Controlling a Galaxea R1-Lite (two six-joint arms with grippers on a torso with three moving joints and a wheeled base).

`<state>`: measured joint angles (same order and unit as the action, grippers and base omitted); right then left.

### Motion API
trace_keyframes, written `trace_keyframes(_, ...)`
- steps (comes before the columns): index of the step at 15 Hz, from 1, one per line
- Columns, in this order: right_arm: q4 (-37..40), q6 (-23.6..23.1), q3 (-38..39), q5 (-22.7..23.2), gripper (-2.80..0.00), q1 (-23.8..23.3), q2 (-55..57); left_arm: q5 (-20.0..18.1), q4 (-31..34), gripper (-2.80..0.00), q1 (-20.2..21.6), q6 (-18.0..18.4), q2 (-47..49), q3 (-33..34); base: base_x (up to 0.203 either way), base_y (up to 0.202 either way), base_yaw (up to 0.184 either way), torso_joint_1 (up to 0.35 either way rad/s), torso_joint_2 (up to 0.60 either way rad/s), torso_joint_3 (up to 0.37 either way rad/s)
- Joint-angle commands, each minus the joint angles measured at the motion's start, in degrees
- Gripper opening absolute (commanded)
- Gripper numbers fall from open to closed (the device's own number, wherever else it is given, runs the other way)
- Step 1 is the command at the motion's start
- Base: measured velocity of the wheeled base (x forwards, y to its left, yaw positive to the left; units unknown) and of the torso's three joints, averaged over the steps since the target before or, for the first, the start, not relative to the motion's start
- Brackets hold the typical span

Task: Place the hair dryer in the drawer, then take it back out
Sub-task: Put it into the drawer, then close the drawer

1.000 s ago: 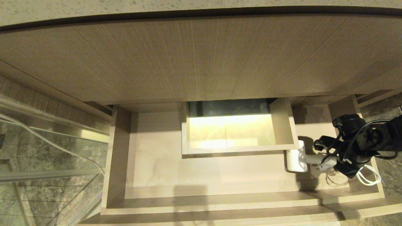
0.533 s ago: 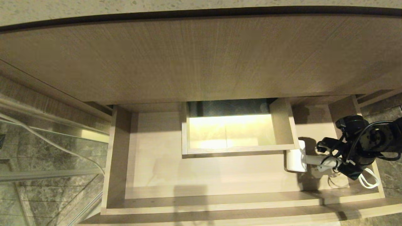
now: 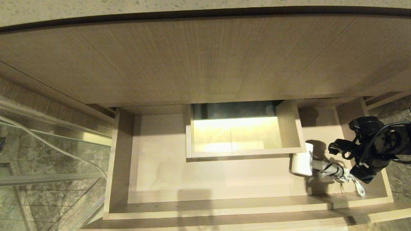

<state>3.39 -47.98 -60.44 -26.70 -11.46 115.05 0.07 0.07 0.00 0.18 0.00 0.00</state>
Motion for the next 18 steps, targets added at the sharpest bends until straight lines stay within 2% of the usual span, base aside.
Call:
trace_keyframes(1, -0.3, -0.3, 1.2, -0.1, 0.00, -0.1, -3.3, 0.0, 0.0, -2.80, 0.0, 0.0, 0.0, 0.0, 0.000, 0.000, 0.000, 0.000, 0.00, 0.000)
trace_keyframes(3, -0.4, -1.0, 2.7, 0.5, 0.00, -0.9, -6.8, 0.0, 0.0, -2.80, 0.0, 0.0, 0.0, 0.0, 0.000, 0.000, 0.000, 0.000, 0.00, 0.000)
trace_keyframes(4, -0.4, -2.7, 4.0, 0.7, -2.80, -1.5, -8.7, 0.0, 0.0, -2.80, 0.0, 0.0, 0.0, 0.0, 0.000, 0.000, 0.000, 0.000, 0.00, 0.000)
trace_keyframes(6, -1.2, -5.2, 5.8, 0.5, -2.80, -2.5, -12.3, 0.0, 0.0, -2.80, 0.0, 0.0, 0.0, 0.0, 0.000, 0.000, 0.000, 0.000, 0.00, 0.000)
trace_keyframes(12, -1.2, -6.1, 12.7, 0.6, -2.80, -5.0, -30.2, 0.0, 0.0, -2.80, 0.0, 0.0, 0.0, 0.0, 0.000, 0.000, 0.000, 0.000, 0.00, 0.000)
trace_keyframes(14, 4.0, -6.8, 14.3, 0.3, -2.80, -7.7, -37.2, 0.0, 0.0, -2.80, 0.0, 0.0, 0.0, 0.0, 0.000, 0.000, 0.000, 0.000, 0.00, 0.000)
trace_keyframes(16, 11.4, -6.8, 17.1, -0.1, -2.80, -12.7, -42.7, 0.0, 0.0, -2.80, 0.0, 0.0, 0.0, 0.0, 0.000, 0.000, 0.000, 0.000, 0.00, 0.000)
trace_keyframes(18, 12.9, -6.8, 21.0, -1.9, -2.80, -17.4, -43.1, 0.0, 0.0, -2.80, 0.0, 0.0, 0.0, 0.0, 0.000, 0.000, 0.000, 0.000, 0.00, 0.000)
